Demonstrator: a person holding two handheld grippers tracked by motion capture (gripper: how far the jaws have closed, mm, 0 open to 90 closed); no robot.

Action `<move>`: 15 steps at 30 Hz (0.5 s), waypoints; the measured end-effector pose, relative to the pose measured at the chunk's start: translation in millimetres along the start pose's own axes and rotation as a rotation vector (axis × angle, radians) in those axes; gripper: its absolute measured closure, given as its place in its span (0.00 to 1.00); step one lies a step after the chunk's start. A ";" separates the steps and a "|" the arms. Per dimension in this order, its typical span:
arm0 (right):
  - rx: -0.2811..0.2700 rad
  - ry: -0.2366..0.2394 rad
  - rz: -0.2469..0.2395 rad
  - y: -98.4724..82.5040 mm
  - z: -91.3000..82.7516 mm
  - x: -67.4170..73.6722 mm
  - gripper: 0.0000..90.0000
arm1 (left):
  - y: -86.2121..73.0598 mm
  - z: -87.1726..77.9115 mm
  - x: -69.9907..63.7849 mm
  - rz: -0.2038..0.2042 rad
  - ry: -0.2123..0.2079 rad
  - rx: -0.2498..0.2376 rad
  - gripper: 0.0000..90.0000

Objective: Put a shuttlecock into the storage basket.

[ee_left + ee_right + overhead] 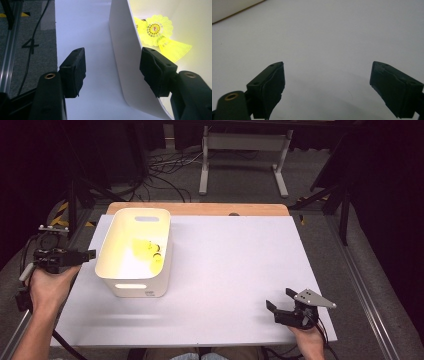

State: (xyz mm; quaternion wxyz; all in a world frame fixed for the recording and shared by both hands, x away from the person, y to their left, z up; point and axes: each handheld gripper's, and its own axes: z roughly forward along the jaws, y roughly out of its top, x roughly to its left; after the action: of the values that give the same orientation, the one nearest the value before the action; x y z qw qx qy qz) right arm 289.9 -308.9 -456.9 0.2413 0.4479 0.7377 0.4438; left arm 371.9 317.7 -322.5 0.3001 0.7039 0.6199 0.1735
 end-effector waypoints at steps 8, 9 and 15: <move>0.000 0.001 0.002 0.0 -0.1 0.1 0.15 | -7.7 2.2 0.5 -0.007 -0.004 -0.002 0.42; 0.000 0.001 0.002 -0.1 -0.1 0.1 0.15 | -8.6 2.6 0.8 -0.007 -0.004 -0.002 0.42; 0.000 -0.001 0.001 -0.1 0.0 0.0 0.15 | -14.2 4.5 2.0 -0.011 -0.001 -0.010 0.42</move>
State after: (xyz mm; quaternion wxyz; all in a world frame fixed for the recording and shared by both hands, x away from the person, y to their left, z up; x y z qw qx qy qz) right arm 289.9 -308.9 -456.9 0.2412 0.4485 0.7373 0.4438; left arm 364.1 319.4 -335.2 0.3051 0.6990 0.6228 0.1745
